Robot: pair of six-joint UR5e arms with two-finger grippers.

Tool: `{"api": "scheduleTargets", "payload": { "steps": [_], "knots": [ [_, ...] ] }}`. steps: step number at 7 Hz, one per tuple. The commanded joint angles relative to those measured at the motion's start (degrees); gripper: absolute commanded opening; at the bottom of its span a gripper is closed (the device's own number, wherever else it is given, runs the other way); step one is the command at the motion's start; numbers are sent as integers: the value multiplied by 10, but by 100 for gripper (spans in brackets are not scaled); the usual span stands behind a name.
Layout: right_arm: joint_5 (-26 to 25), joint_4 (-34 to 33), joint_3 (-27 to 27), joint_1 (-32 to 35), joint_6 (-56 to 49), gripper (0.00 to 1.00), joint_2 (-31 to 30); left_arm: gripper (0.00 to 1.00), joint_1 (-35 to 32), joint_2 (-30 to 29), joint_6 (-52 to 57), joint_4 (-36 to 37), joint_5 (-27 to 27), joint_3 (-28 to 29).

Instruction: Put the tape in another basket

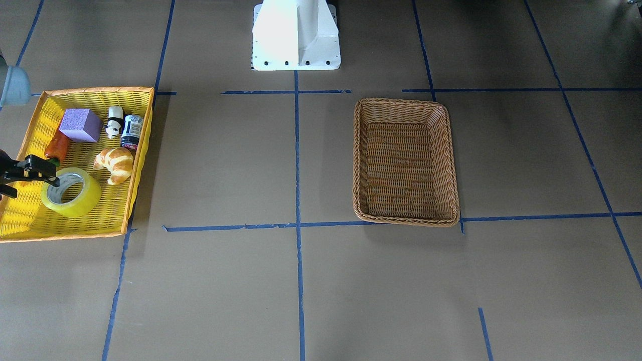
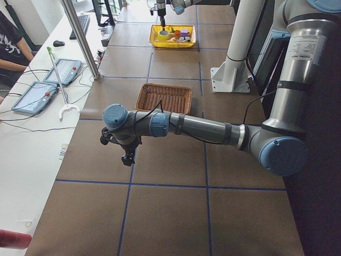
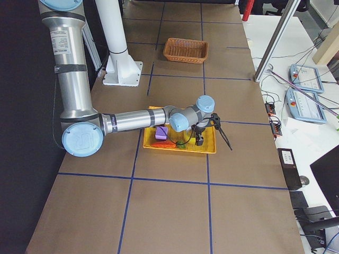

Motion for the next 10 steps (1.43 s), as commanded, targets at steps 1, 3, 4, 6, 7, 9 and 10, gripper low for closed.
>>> {"api": "scheduleTargets", "payload": {
  "steps": [1,3,4,6,7,9,10],
  "knots": [
    [-5,0,-44,-13,3,85,36,100,0,0,0,0,0,0],
    [-2,0,-45,-14,3,3,36,100,0,0,1,0,-1,0],
    [-2,0,-45,-14,3,0,35,100,0,-1,1,0,-1,0],
    [2,0,-34,-11,5,0,37,100,0,-3,2,-1,-1,0],
    [44,0,-10,23,7,0,37,100,0,-3,2,-14,-1,0],
    [179,0,25,68,98,0,43,100,1,-6,-10,-20,-13,-2],
    [189,0,70,66,192,0,48,100,10,-11,-60,-28,-38,-5]
  ]
}}
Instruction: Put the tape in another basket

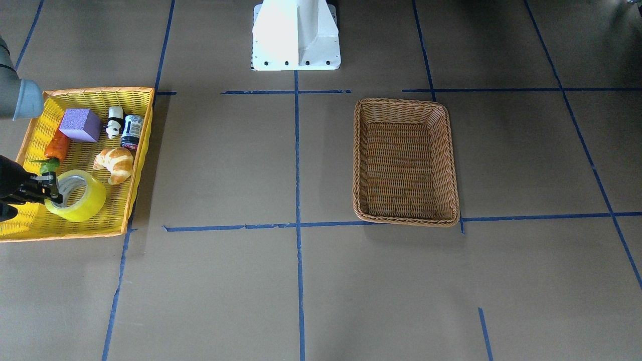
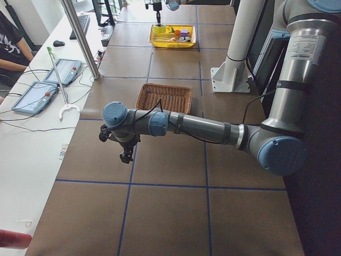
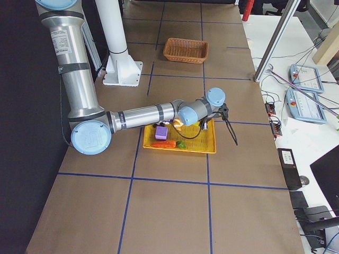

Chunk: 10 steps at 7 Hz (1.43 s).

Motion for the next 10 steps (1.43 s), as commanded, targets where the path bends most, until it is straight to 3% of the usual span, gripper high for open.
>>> {"api": "scheduleTargets", "payload": {
  "steps": [1,2,3,5,6,7,8,9,10],
  "knots": [
    [34,0,94,0,172,0,14,100,16,-3,-74,-43,-47,-5],
    [33,5,137,-19,271,0,27,100,35,-3,-166,-73,-84,-23],
    [32,48,146,-31,365,0,41,100,65,-5,-301,-119,-110,-63],
    [26,260,148,-67,623,0,39,100,172,-93,-633,-263,-109,-96],
    [26,325,148,-89,711,0,39,100,234,-124,-757,-363,-100,-99],
    [11,378,155,-106,736,0,40,100,258,-125,-877,-462,-70,-103],
    [-40,417,187,-141,814,0,40,100,300,-130,-995,-555,-23,-119],
    [-92,468,202,-178,861,0,41,100,352,-130,-1095,-642,77,-136],
    [-106,499,204,-186,863,0,40,100,397,-129,-1187,-729,161,-147]
  ]
}}
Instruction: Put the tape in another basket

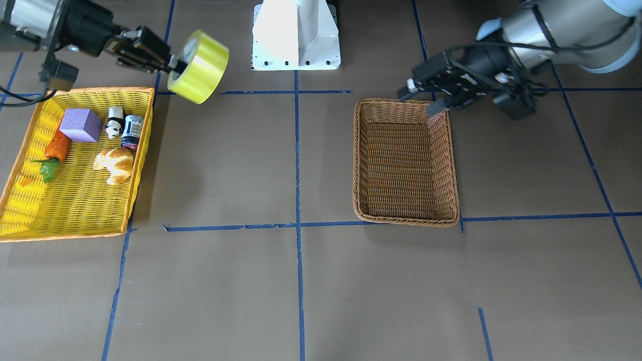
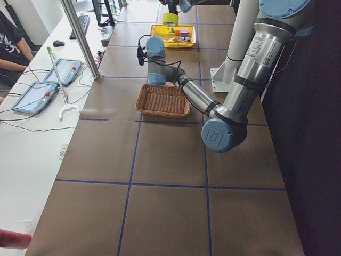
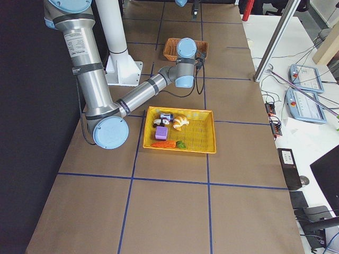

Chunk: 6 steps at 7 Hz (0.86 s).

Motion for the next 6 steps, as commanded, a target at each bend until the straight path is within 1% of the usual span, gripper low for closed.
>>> {"api": "scheduleTargets", "payload": {
  "steps": [1,2,3,4,5,6],
  "knots": [
    [-41,94,3,-36,25,0,0,100,75,-1,-199,-172,138,-15],
    [-49,123,1,-43,54,0,-1,100,84,0,-234,-238,172,-15],
    [-65,159,1,-57,88,0,-4,100,90,-1,-271,-279,196,-17],
    [-74,201,-5,-73,89,0,-4,100,99,-2,-297,-311,217,-17],
    [-127,229,-5,-115,89,0,-4,100,121,-6,-297,-336,255,-18],
    [-180,262,-5,-159,89,0,-5,100,155,-7,-297,-362,307,-19]
  ]
}}
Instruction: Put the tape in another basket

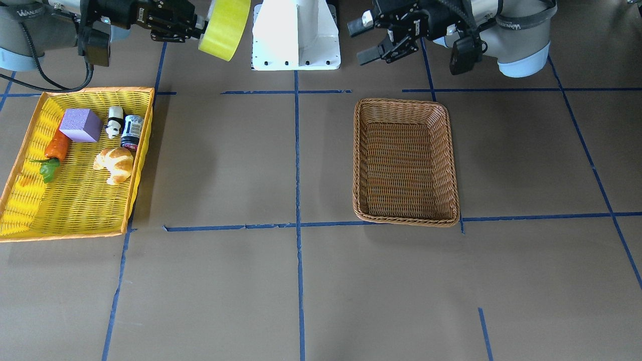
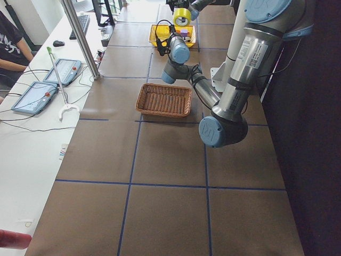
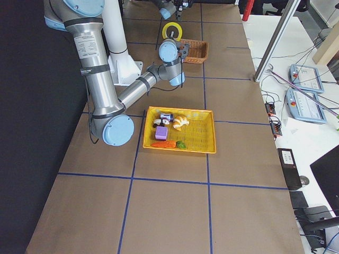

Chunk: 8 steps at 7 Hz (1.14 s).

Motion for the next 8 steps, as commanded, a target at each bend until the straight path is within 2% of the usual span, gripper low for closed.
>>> {"api": "scheduleTargets", "payload": {
  "steps": [1,3,5,6,8],
  "knots": [
    [-73,51,-8,-58,29,0,5,100,52,-10,-4,-53,85,0],
    [-86,79,-17,-64,39,0,10,100,64,-17,-4,-68,87,0],
    [-99,79,-25,-67,43,0,28,100,84,-24,-3,-81,94,2],
    [-100,80,-31,-74,42,0,31,100,98,-30,-3,-82,124,2],
    [-101,80,-34,-80,42,0,34,100,106,-37,-2,-82,128,3]
  ]
}}
